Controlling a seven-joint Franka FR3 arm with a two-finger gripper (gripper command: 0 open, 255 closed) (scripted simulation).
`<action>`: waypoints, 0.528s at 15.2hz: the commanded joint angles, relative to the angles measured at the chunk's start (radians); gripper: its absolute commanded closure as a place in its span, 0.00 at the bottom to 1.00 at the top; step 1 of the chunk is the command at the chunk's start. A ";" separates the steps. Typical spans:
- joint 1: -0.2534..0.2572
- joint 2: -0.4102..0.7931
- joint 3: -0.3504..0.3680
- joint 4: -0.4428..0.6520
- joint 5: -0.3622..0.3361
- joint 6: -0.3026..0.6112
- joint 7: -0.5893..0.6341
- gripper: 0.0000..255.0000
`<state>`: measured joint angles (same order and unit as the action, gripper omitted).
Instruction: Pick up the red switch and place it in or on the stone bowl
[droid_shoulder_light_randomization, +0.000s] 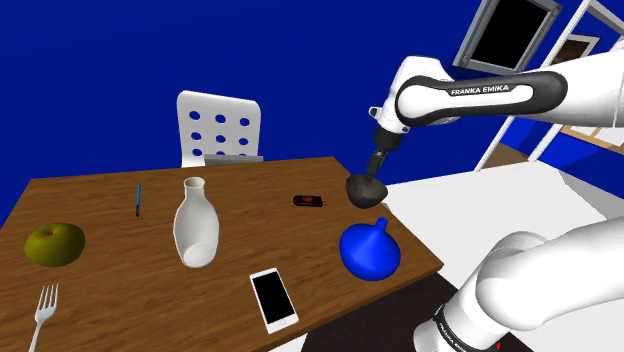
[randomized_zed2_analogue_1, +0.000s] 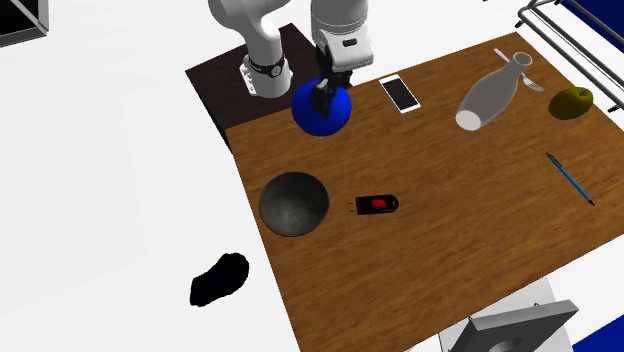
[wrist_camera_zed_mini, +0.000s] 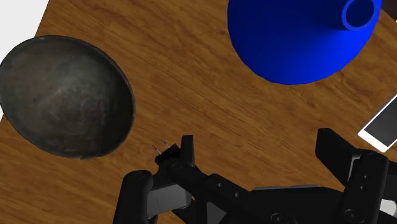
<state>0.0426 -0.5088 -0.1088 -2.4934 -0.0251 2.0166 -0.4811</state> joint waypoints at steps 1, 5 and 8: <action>0.009 0.064 -0.022 -0.003 -0.003 0.082 -0.063 0.00; 0.034 0.208 -0.059 0.018 0.012 0.225 -0.185 0.00; 0.054 0.325 -0.080 0.052 0.040 0.322 -0.284 0.00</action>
<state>0.0902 -0.2230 -0.1811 -2.4539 0.0058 2.3048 -0.7274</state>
